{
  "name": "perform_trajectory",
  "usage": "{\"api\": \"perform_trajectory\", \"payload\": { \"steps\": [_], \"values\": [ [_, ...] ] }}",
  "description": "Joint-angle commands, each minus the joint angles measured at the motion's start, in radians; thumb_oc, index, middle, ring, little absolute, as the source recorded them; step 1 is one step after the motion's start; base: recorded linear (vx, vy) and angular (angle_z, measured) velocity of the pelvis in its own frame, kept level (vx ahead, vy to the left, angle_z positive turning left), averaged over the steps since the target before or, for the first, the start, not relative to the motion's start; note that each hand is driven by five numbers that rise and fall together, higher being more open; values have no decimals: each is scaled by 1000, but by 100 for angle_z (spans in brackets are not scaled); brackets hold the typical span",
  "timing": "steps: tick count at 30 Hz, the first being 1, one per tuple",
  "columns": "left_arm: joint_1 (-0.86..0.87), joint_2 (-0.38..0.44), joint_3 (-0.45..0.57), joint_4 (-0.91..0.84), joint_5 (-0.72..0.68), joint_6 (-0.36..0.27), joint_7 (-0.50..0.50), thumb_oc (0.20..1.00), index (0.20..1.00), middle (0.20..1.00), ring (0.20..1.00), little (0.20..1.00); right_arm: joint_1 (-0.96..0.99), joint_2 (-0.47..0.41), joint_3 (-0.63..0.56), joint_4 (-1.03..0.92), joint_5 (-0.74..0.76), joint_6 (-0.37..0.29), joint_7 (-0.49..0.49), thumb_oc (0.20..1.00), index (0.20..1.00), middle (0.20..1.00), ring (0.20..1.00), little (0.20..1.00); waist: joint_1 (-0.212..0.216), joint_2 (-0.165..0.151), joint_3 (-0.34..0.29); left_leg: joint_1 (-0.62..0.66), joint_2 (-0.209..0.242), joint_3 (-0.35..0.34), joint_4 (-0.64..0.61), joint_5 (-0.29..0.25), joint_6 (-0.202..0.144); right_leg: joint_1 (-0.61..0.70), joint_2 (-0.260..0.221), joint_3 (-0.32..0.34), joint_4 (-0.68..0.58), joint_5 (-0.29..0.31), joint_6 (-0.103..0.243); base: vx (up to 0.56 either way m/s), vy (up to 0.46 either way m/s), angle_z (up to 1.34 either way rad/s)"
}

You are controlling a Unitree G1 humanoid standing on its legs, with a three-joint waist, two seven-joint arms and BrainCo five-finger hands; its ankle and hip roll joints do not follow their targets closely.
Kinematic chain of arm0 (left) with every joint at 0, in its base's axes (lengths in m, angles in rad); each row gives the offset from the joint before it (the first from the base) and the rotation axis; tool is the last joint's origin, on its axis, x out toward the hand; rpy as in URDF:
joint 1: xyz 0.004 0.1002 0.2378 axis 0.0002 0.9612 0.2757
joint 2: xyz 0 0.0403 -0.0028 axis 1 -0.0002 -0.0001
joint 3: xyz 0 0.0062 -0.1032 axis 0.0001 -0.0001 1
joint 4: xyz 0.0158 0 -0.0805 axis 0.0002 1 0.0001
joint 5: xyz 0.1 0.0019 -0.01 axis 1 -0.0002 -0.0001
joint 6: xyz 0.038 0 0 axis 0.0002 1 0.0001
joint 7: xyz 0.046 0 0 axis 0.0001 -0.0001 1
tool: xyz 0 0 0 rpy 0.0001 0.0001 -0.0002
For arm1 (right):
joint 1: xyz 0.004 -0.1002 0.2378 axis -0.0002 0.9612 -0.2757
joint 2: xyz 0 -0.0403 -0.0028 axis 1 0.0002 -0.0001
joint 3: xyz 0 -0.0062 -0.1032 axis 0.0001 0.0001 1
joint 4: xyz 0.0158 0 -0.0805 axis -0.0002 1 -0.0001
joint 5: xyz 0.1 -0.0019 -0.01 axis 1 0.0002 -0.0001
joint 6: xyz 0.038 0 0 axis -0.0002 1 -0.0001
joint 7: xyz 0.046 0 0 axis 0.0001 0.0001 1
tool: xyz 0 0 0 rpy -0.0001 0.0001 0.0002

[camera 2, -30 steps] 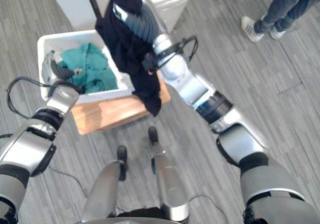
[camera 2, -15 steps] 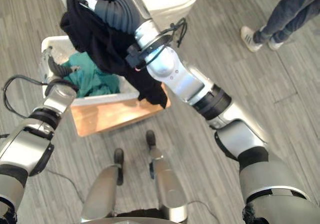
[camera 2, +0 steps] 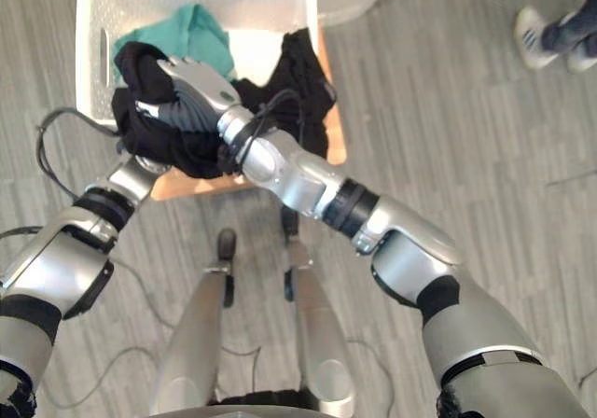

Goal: Tidy up the quilt and then pick up the clothes from the bed and put them into the laundry hamper.

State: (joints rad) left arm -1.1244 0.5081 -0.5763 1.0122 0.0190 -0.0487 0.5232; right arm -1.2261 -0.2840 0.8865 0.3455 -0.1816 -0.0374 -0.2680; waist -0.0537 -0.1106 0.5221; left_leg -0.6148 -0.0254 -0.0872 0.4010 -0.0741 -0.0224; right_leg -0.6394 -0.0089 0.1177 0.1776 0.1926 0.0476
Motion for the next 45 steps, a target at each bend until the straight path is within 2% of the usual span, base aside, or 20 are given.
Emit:
{"api": "perform_trajectory", "payload": {
  "steps": [1,7,12,15,16,17,18,20,22,23,25,29,32,35,37,38,40,43,44,45],
  "values": [
    [-32,-17,12,17,-34,-62,13,1000,1000,1000,1000,1000,-83,44,-14,-14,-59,-68,-17,200,200,200,200,200,-7,21,-2,14,16,-13,-111,120,5,6,-14,35,51,-34,22,15,106,15],
    [-80,-61,-26,26,-24,-38,-4,1000,1000,1000,1000,1000,-72,64,17,81,-82,-109,-46,200,200,200,200,200,-21,24,-2,-4,31,23,-111,120,6,-11,-8,32,63,-43,18,13,12,4],
    [-79,-79,-45,11,-34,-12,19,1000,1000,1000,1000,1000,-88,59,9,92,-82,-105,-77,200,200,200,200,200,-29,39,-2,-22,34,42,-86,122,3,-25,-9,34,93,-53,20,17,-2,4],
    [-67,-104,-58,-29,-42,7,28,1000,1000,1000,1000,1000,-84,56,-20,80,-229,-120,-249,200,200,200,200,200,-26,50,-2,-25,34,51,-87,118,2,-25,-21,34,85,-54,24,21,-52,7],
    [-65,-105,-53,-36,-42,5,20,1000,1000,1000,1000,1000,-86,55,-38,76,-234,-127,-297,200,200,200,200,200,-24,47,-2,-16,38,53,-97,117,2,-18,-29,31,70,-49,26,6,-125,16],
    [-42,-108,-50,-28,-27,4,-10,1000,1000,1000,1000,1000,-89,50,-88,87,-160,-160,-432,200,200,200,200,200,-20,47,-2,14,43,44,-124,123,-1,6,-16,34,71,-60,29,-1,-92,16],
    [-38,-107,-49,-26,-23,6,-15,1000,1000,1000,1000,1000,-89,47,-96,89,-148,-163,-440,200,200,200,200,200,-19,45,-2,18,44,44,-126,122,-1,11,-16,33,70,-60,29,-1,-91,16],
    [-7,-99,-42,-20,-13,18,-33,1000,1000,1000,1000,1000,-91,29,-169,83,-65,-212,-530,200,200,200,200,200,-16,31,-2,50,53,38,-137,116,-1,45,-9,33,66,-69,32,1,-102,3],
    [17,-98,-36,-16,-3,32,-35,1000,1000,1000,1000,1000,-87,16,-224,65,-48,-250,-557,200,200,200,200,200,-16,19,-2,68,56,35,-131,107,-1,65,-5,34,69,-74,37,15,-88,-9],
    [19,-98,-35,-16,-1,34,-33,1000,1000,1000,1000,1000,-88,12,-232,59,-43,-249,-549,200,200,200,200,200,-17,17,-2,67,55,33,-131,110,-1,64,-5,34,70,-71,39,57,-97,-17],
    [54,-108,-27,-27,19,56,-14,1000,1000,1000,1000,1000,-80,-4,-269,-1,-55,-189,-476,200,200,200,200,200,-17,5,-2,100,60,31,-134,101,0,95,0,38,71,-80,45,78,-88,-18],
    [78,-107,-16,-71,16,68,24,1000,1000,1000,1000,1000,-87,-33,-271,4,-94,-106,-407,200,200,200,200,200,-12,9,-2,124,57,25,-142,107,0,114,-1,28,73,-87,42,70,-64,-16],
    [80,-107,-15,-93,11,52,36,1000,1000,1000,1000,1000,-92,-45,-263,44,-78,-84,-390,200,200,200,200,200,-1,13,-2,135,55,12,-137,103,-2,123,-5,14,78,-95,38,86,-97,0],
    [87,-98,-4,-112,20,42,37,1000,1000,1000,1000,1000,-92,-46,-265,77,-21,-59,-375,200,200,200,200,200,13,1,-2,143,55,-5,-133,95,-5,138,-14,-3,62,-90,37,47,-160,4],
    [68,-96,-9,-100,11,31,32,1000,1000,1000,1000,1000,-125,-6,-187,200,4,-43,-316,200,200,200,200,200,31,-11,-2,129,52,-23,-104,94,-11,132,-9,-32,62,-85,24,73,-166,15],
    [58,-109,-23,-101,10,25,34,1000,1000,1000,1000,1000,-137,20,-139,216,-21,3,-265,200,200,200,200,200,33,-9,-2,108,52,-23,-89,100,-11,116,-8,-41,68,-82,17,57,-109,-5],
    [42,-124,-33,-103,0,26,41,1000,1000,1000,1000,1000,-147,43,-105,239,-30,44,-208,200,200,200,200,200,32,-2,-2,86,49,-27,-85,110,-10,92,-7,-44,77,-79,11,19,-27,-6],
    [11,-153,-54,-95,-22,30,50,1000,1000,1000,1000,1000,-168,72,-32,290,-39,125,-168,200,200,200,200,200,32,12,-2,51,41,-36,-85,127,-12,59,-5,-54,84,-76,2,11,-8,0],
    [2,-159,-60,-96,-24,31,50,1000,1000,1000,1000,1000,-172,80,-20,305,-38,144,-181,426,426,426,426,426,32,13,-2,39,39,-38,-87,130,-11,47,-5,-55,84,-73,1,13,-122,7],
    [-19,-162,-72,-95,-38,35,39,1000,1000,1000,1000,1000,-184,91,-2,348,7,155,-208,1000,1000,1000,1000,1000,34,7,-2,22,41,-41,-98,137,-9,27,-9,-57,72,-58,0,6,-139,15]
  ]
}}
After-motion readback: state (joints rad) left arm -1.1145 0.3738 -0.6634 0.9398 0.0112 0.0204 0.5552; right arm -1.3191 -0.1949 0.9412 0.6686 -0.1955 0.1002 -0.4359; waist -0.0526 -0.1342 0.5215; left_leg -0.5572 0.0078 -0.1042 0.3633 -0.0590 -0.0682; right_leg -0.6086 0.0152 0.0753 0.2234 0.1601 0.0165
